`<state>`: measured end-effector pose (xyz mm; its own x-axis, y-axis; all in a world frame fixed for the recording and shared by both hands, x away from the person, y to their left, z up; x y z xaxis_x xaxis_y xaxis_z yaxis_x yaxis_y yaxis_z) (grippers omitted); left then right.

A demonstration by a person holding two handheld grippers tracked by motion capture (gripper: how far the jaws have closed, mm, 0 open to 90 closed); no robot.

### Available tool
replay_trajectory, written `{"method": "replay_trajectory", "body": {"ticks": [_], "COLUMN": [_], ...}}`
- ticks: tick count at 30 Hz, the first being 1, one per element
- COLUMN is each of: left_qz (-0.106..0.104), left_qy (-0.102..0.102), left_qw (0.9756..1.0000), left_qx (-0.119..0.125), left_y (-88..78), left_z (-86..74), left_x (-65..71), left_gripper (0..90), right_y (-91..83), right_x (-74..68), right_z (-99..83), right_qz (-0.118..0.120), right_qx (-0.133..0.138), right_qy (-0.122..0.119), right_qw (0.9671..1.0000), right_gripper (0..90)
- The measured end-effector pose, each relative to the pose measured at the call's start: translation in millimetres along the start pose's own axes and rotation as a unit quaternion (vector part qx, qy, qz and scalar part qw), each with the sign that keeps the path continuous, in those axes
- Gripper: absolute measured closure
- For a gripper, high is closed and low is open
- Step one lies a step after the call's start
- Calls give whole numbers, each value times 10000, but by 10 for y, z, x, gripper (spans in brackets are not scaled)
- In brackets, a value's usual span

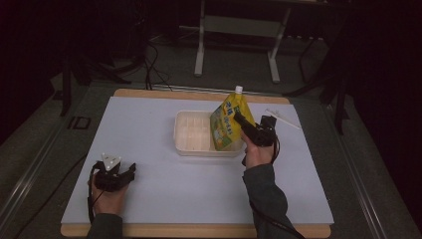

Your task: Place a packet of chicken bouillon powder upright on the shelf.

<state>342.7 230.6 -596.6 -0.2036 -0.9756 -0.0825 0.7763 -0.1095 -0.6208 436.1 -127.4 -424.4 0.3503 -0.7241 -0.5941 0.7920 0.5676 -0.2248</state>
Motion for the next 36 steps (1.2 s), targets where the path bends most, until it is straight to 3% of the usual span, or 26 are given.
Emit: {"method": "replay_trajectory", "body": {"ticks": [9,13,22,27,31,36], "left_qz": [-2,-3,-14,-14,-21,-41], "left_qy": [3,4,8,3,25,14], "left_qw": [10000,10000,10000,10000,10000,10000], "left_qx": [0,4,12,12,13,22], "left_y": [0,-1,0,5,6,5], "left_z": [1,1,5,9,9,13], "left_x": [0,0,5,10,14,16], "left_gripper": [422,421,421,421,421,420], "right_y": [33,72,142,229,265,349], "right_x": [24,-3,-42,-98,-116,-174], "right_z": [-35,-60,-77,-108,-98,-97], "right_qz": [-308,-504,-620,-622,-663,-731], "right_qx": [84,85,26,-171,-212,-339], "right_qy": [-76,-241,-275,-362,-295,-480], "right_qw": [9995,9984,9977,9973,9971,9956], "right_gripper": [900,900,899,893,892,886]}}
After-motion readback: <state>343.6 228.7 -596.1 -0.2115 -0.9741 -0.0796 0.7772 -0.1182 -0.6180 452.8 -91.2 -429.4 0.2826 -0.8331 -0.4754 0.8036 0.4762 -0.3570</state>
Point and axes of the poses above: each handheld gripper's, and its own axes: y roughly forward along the jaws, z roughly out of its top, x roughly to its right, the point moved 9 cm from there along y, roughly forward along the jaws, and after that the axes turned 6 degrees about y, right-handed, at the moved point
